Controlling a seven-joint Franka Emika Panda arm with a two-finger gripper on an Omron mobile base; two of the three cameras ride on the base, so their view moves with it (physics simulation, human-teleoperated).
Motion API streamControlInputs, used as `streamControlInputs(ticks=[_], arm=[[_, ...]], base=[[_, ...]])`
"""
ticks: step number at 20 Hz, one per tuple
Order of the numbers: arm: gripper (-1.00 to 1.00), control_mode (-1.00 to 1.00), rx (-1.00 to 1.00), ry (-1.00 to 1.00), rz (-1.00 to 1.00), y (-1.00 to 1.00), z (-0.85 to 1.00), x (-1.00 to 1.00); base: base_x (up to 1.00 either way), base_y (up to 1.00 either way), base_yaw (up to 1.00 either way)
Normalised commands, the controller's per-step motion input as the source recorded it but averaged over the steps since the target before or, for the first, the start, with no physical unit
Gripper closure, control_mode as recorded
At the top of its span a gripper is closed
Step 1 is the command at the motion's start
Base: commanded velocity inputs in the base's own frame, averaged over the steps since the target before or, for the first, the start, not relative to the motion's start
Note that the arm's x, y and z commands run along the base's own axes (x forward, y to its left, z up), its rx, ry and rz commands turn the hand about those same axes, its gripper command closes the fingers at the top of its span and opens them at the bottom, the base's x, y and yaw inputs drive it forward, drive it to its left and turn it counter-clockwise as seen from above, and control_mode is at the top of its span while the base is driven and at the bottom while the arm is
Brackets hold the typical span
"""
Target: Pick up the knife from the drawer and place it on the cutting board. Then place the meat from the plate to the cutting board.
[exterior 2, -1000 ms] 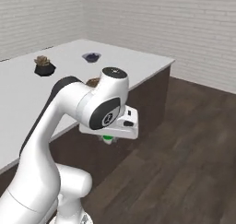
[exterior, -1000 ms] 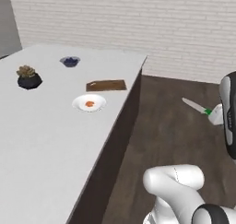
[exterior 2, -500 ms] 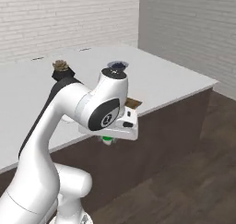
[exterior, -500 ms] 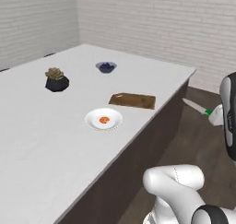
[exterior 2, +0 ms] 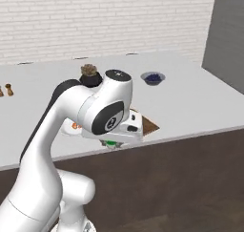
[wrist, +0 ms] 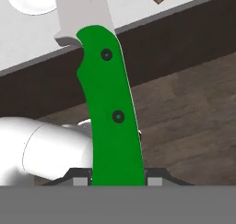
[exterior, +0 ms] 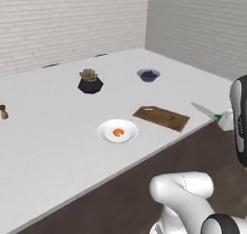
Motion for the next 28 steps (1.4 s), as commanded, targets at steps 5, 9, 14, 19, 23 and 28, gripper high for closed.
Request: streamControlInputs(ticks=[5, 9, 14, 19, 23, 28], arm=[[1.00, 1.00, 0.00, 0.00, 0.00, 0.00, 0.00, 0.00], [1.00, 1.00, 0.00, 0.00, 0.00, 0.00, 0.00, 0.00], [1.00, 1.00, 0.00, 0.00, 0.00, 0.00, 0.00, 0.00], [1.00, -1.00, 0.00, 0.05, 0.11, 0.00, -0.41, 0.75], [1.00, -1.00, -0.08, 0.11, 0.14, 0.00, -0.75, 0.97], [1.00, -1.00, -0.14, 0.06, 0.10, -0.02, -0.88, 0.97]], base=[[0.19, -0.61, 0.46], [0.06, -0.55, 0.43], [0.23, -0.11, 0.19], [0.13, 0.00, 0.02], [0.00, 0.00, 0.00], [0.00, 0.00, 0.00]])
